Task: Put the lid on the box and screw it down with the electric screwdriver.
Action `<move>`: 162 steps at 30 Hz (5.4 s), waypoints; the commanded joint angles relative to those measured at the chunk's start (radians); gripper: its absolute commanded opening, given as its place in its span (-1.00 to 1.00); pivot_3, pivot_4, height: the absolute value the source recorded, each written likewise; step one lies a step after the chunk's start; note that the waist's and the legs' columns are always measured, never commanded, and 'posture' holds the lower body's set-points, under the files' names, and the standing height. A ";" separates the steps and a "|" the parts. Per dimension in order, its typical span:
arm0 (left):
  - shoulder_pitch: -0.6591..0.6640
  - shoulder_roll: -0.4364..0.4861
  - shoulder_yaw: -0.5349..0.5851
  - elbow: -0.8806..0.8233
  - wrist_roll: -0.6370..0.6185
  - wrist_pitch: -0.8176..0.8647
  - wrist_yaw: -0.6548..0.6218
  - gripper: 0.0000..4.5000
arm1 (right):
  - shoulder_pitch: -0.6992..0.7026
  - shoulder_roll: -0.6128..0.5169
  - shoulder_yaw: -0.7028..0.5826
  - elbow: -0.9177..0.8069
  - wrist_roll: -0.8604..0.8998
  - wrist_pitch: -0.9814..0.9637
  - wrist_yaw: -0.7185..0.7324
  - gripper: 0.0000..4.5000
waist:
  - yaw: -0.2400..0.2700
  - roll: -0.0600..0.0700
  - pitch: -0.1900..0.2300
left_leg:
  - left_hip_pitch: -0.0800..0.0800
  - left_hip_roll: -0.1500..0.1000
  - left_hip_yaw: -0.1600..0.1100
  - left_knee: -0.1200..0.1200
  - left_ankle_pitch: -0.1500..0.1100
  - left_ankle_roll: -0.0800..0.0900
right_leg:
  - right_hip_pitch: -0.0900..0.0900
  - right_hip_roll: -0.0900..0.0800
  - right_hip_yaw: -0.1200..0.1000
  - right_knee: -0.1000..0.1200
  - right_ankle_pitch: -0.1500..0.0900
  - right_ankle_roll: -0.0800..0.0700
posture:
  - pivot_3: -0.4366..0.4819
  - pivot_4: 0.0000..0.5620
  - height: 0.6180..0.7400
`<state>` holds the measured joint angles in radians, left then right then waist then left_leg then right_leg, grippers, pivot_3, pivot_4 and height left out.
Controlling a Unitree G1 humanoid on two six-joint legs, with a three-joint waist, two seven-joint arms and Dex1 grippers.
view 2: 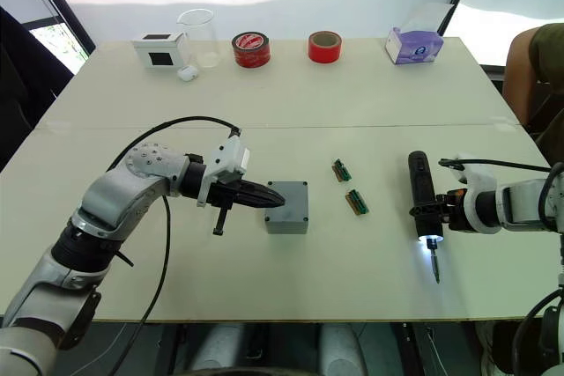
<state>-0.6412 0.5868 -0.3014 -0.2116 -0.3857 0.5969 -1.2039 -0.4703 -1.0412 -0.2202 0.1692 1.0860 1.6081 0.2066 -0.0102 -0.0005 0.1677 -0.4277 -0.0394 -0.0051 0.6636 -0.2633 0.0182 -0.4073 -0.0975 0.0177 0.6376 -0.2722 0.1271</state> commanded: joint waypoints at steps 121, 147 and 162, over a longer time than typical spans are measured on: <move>0.059 0.006 0.085 0.120 0.091 0.027 0.079 -1.00 | 0.072 0.198 0.185 -0.641 -0.589 -0.589 0.697 0.99 | 0.023 -0.003 -0.001 | 0.001 -0.001 -0.002 0.004 0.001 -0.002 | 0.000 -0.001 0.000 0.008 0.000 0.000 | -0.05 -0.47 1.00; -0.025 -0.022 0.142 0.030 -0.079 0.158 0.106 -1.00 | 0.046 0.441 0.204 -0.195 -0.803 -0.971 0.455 -0.45 | 0.018 -0.003 -0.001 | 0.001 -0.001 -0.002 0.004 0.002 -0.004 | -0.001 0.001 0.000 0.009 0.000 0.000 | -0.05 -0.47 1.00; -0.020 -0.021 0.135 0.035 -0.077 0.148 0.118 -1.00 | 0.035 0.455 0.223 -0.178 -0.832 -0.982 0.450 -0.98 | 0.017 -0.003 -0.001 | 0.002 -0.001 -0.002 0.004 0.002 -0.004 | -0.001 0.001 0.000 0.009 0.000 0.000 | -0.05 -0.47 1.00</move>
<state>-0.6610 0.5608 -0.1759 -0.1510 -0.4495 0.7576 -1.0870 -0.4162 -0.5871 0.0107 0.0042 0.2581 0.6421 0.6571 0.0070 -0.0036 0.1671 -0.4262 -0.0409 -0.0067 0.6674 -0.2608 0.0140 -0.4083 -0.0969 0.0177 0.6466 -0.2719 0.1275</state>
